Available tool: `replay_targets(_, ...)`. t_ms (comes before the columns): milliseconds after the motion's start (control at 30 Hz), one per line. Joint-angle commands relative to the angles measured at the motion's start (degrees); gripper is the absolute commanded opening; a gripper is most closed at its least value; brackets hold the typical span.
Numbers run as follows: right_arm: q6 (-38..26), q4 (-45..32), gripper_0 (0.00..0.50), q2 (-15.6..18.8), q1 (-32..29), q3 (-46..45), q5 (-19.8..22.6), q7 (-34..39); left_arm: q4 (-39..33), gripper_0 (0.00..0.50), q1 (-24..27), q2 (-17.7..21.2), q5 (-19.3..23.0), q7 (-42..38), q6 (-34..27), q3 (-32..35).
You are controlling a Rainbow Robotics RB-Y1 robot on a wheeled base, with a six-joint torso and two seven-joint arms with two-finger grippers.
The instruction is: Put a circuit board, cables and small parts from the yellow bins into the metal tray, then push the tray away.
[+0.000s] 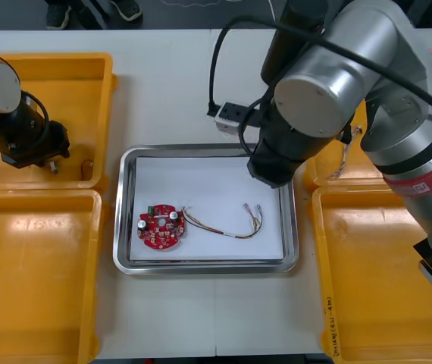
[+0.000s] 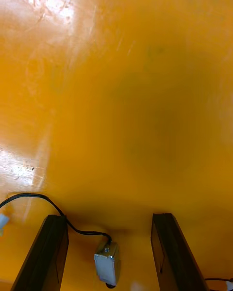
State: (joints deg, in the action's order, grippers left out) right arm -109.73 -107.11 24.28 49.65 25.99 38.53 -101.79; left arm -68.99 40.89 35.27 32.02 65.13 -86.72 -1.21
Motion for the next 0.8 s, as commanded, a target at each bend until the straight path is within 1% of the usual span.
replay_targets(33,-0.27,-1.96,0.401,3.15,2.82,-5.43,1.64,-1.04,-0.53,0.500,-1.52,-0.64,0.06,3.69,0.67,0.33)
replay_targets(167,-0.27,-1.96,0.400,5.78,2.82,-7.27,1.81,-1.13,-0.53,0.500,-2.05,-0.64,0.59,3.42,0.50,0.42)
replay_targets(200,-0.27,-1.96,0.400,5.78,2.82,-7.27,1.81,-1.13,-0.53,0.500,-2.05,-0.64,0.59,3.42,0.50,0.42)
replay_targets(233,-0.27,-1.96,0.401,6.84,2.82,-7.71,1.81,-1.04,-0.53,0.500,-2.22,-0.64,0.68,3.34,0.32,0.42)
replay_targets(333,-0.27,-1.61,0.399,8.07,2.82,-8.50,1.73,-1.04,-0.53,0.500,-2.40,-0.64,0.85,3.34,-0.21,0.33)
replay_targets(367,-0.27,-0.91,0.398,8.95,2.82,-9.38,1.81,-1.13,-0.62,0.500,-2.40,-0.64,0.94,3.34,-0.64,0.33)
replay_targets(433,-0.27,0.23,0.401,9.56,2.82,-10.44,1.99,-1.22,-0.62,0.500,-2.57,-0.64,1.03,3.25,-1.08,0.33)
replay_targets(467,-0.27,0.59,0.400,9.74,2.82,-10.79,1.99,-1.22,-0.53,0.482,-2.66,-0.64,1.03,3.34,-1.26,0.33)
replay_targets(500,-0.27,1.46,0.400,10.09,2.82,-11.67,2.08,-1.22,-0.53,0.446,-2.84,-0.64,1.12,3.34,-1.52,0.33)
replay_targets(533,-0.27,2.17,0.399,10.35,2.82,-12.37,1.99,-1.30,-0.62,0.395,-3.01,-0.73,1.20,3.25,-1.79,0.42)
replay_targets(567,-0.27,2.78,0.398,10.79,2.90,-12.99,1.90,-1.48,-0.53,0.313,-3.10,-0.73,1.20,3.34,-2.14,0.33)
replay_targets(600,-0.27,2.78,0.398,10.79,2.90,-12.99,1.90,-1.48,-0.53,0.313,-3.10,-0.73,1.20,3.34,-2.14,0.33)
replay_targets(633,-0.27,3.75,0.401,11.41,2.90,-13.69,1.73,-1.66,-0.53,0.141,-3.28,-0.82,1.29,3.25,-2.49,0.33)
replay_targets(667,-0.27,4.37,0.399,11.94,2.82,-13.95,1.73,-1.92,-0.53,0.065,-3.28,-0.82,1.29,3.16,-2.58,0.33)
replay_targets(733,-0.27,5.16,0.401,12.81,2.90,-13.95,1.64,-2.18,-0.62,0.000,-3.28,-0.82,1.29,2.99,-2.75,0.42)
replay_targets(800,-0.27,5.77,0.398,13.34,2.90,-13.95,1.64,-2.45,-0.53,0.000,-3.28,-0.82,1.29,2.90,-2.93,0.42)
